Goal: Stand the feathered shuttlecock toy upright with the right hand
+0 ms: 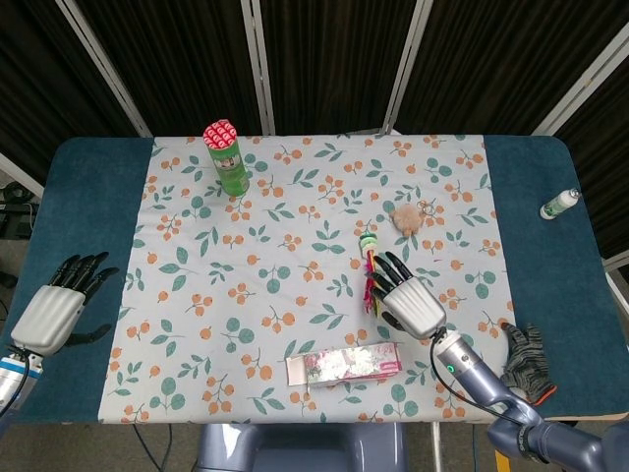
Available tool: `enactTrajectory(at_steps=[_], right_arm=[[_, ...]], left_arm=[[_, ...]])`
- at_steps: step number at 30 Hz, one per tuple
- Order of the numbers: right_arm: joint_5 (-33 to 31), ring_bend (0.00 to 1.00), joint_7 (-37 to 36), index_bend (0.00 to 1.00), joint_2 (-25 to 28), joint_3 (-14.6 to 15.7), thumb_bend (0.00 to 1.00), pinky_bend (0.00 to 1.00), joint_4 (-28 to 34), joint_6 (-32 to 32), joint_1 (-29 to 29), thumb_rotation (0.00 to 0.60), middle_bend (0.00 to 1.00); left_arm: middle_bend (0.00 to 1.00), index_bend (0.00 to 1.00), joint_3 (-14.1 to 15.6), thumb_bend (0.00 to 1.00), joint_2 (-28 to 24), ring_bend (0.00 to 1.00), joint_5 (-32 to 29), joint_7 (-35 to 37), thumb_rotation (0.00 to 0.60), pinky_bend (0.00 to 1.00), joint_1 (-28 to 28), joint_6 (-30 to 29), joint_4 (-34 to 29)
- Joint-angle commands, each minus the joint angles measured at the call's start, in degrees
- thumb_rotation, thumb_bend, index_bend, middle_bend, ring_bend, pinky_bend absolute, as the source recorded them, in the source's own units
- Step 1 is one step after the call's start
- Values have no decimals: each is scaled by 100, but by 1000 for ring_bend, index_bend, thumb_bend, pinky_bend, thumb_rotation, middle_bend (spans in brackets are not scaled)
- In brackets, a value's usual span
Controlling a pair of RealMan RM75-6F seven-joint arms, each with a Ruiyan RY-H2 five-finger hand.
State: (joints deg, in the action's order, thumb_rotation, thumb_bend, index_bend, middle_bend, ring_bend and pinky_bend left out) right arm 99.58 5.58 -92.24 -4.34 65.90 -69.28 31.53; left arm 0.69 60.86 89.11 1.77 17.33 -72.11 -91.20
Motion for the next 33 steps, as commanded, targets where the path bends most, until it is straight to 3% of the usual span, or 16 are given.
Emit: enactTrajectory(at_steps=[1, 11, 15, 33], right_arm=[[-86, 10, -7, 398, -52, -8, 197, 0, -88, 87, 43, 600, 238], [-267, 10, 94, 363, -150, 1, 198, 0, -219, 290, 160, 600, 238], [-330, 10, 97, 428, -215, -15, 198, 0, -273, 310, 202, 600, 239], [-407, 19, 37, 522, -491, 58, 241, 0, -544, 257, 314, 600, 262]], left_arm=[[0, 141, 1, 254, 1, 0, 1, 0, 573, 0, -1, -1, 2], [0, 140, -3, 253, 4, 0, -8, -15, 573, 0, 3, 5, 0], [0, 141, -4, 254, 5, 0, -12, -16, 575, 0, 4, 7, -2], [0, 141, -6, 255, 1, 0, -20, -8, 577, 0, 11, 21, -6]])
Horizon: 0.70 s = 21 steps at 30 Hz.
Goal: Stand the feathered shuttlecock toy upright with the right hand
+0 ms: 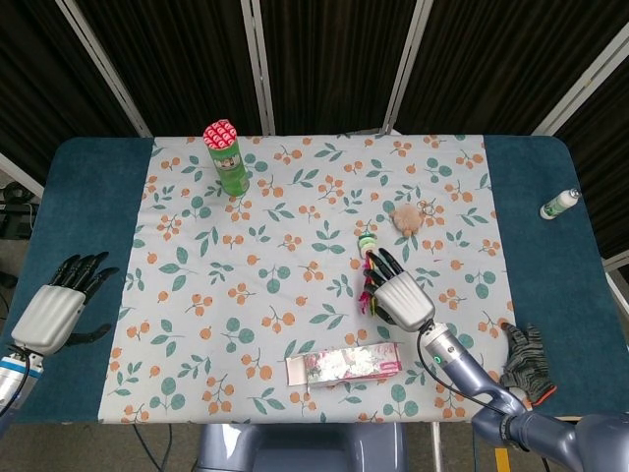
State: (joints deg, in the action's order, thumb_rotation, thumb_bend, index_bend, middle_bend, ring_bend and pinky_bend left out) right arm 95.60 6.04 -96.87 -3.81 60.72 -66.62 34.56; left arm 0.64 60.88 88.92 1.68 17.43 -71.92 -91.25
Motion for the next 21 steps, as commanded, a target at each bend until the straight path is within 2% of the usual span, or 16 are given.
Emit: enactTrajectory(at_steps=[1, 21], right_arm=[[-12, 20, -12, 529, -41, 9, 253, 0, -40, -9, 16, 600, 265], [-95, 24, 3, 582, -127, 75, 357, 0, -143, -77, 49, 600, 279]], left_arm=[[0, 141, 0, 255, -1, 0, -1, 0, 577, 0, 1, 2, -1], [0, 141, 0, 255, 1, 0, -1, 4, 576, 0, 3, 2, 1]])
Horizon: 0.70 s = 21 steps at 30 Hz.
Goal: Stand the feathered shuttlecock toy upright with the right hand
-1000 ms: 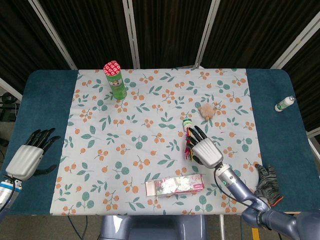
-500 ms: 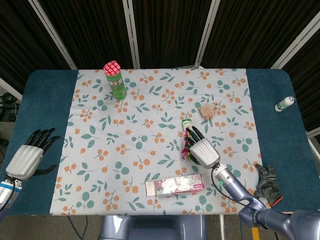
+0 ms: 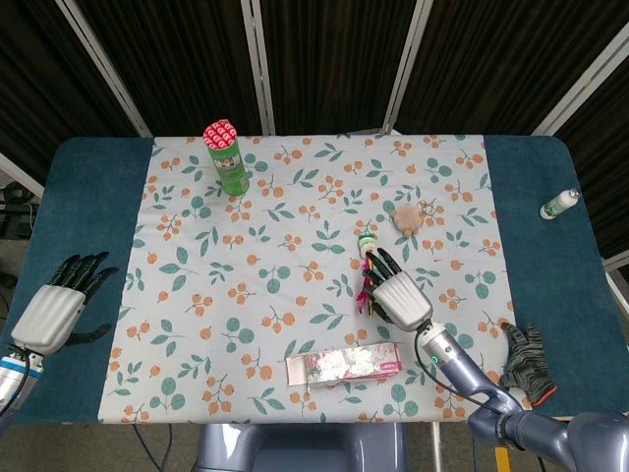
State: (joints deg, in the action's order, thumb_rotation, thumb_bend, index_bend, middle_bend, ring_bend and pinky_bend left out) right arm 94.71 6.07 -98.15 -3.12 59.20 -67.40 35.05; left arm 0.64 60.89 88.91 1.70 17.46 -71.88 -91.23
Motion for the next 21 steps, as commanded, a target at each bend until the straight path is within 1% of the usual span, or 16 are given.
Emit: enactTrajectory(at_steps=[1, 8, 21], right_arm=[[-9, 26, 1, 586, 1, 10, 363, 0, 16, 2, 1, 600, 282], [-15, 32, 61, 607, 17, 30, 381, 0, 81, -15, 13, 600, 296], [-36, 38, 228, 615, 136, -54, 380, 0, 334, -132, 63, 600, 307]], left_arm=[[0, 141, 0, 255, 0, 0, 1, 2, 577, 0, 0, -1, -1], [0, 141, 1, 252, -1, 0, 1, 5, 574, 0, 0, -1, 1], [0, 141, 1, 254, 2, 0, -1, -1, 574, 0, -1, -3, 3]])
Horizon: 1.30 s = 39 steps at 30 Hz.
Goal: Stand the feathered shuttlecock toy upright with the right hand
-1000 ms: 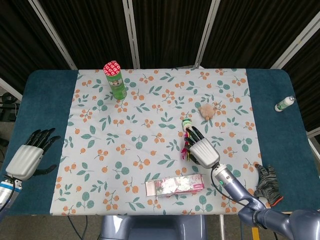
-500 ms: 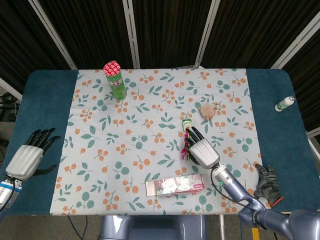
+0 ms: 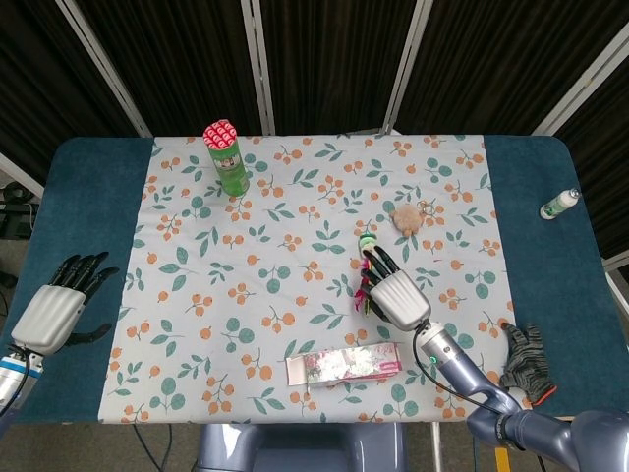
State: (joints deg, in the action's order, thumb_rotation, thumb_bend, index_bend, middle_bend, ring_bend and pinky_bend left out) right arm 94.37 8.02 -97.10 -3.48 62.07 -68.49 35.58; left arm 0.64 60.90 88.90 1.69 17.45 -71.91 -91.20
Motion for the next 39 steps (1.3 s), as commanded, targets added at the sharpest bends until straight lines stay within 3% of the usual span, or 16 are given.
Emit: enactTrajectory(at_steps=[1, 12, 25, 39], right_arm=[[-6, 39, 61, 615, 54, -25, 381, 0, 83, -31, 13, 600, 308], [-65, 54, 353, 632, 435, -223, 385, 0, 524, -165, 63, 600, 319], [-507, 54, 707, 648, 1193, -791, 385, 0, 1401, -291, 88, 600, 328], [-784, 60, 1045, 656, 1551, -868, 386, 0, 1744, -231, 33, 600, 340]], left_arm=[[0, 141, 1, 255, 2, 0, -1, -1, 575, 0, -1, 0, 0], [0, 141, -1, 255, 4, 0, -4, -10, 579, 0, -2, -2, -1], [0, 141, -3, 253, 6, 0, -12, -33, 574, 0, -5, -5, -9], [0, 141, -4, 255, 7, 0, -14, -38, 575, 0, -5, -4, -9]])
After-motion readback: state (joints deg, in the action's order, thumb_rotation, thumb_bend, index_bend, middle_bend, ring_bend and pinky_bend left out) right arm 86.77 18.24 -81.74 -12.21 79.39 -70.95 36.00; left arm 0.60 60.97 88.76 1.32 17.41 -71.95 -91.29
